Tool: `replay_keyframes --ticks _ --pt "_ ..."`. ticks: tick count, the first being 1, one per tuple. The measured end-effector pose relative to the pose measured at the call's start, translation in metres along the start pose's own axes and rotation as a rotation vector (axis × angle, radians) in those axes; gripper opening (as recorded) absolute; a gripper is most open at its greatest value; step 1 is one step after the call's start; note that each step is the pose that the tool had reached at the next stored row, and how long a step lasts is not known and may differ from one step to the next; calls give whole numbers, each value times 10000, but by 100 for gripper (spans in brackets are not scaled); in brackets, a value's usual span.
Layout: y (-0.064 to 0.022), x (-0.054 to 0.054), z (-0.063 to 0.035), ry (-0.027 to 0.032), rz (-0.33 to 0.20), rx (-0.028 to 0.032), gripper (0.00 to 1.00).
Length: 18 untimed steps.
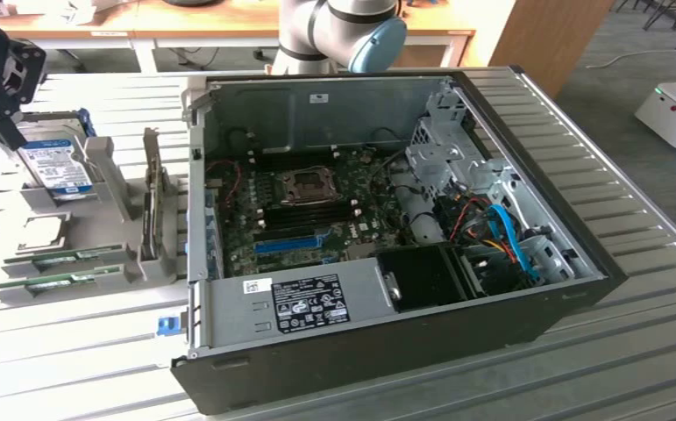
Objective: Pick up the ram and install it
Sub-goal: 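Pick up the ram and move it above insertion slot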
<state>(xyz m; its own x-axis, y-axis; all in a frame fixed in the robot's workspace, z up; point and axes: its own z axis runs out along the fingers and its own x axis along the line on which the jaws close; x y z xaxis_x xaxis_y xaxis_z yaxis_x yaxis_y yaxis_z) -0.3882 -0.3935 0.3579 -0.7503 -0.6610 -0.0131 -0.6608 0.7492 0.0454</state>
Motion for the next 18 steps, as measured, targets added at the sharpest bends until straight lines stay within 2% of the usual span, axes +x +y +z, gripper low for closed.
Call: replay_keyframes --ticks 11,18 --pt "-1 0 6 62 -1367 -18 11" --pt "-1 0 9 92 -2034 -26 11"
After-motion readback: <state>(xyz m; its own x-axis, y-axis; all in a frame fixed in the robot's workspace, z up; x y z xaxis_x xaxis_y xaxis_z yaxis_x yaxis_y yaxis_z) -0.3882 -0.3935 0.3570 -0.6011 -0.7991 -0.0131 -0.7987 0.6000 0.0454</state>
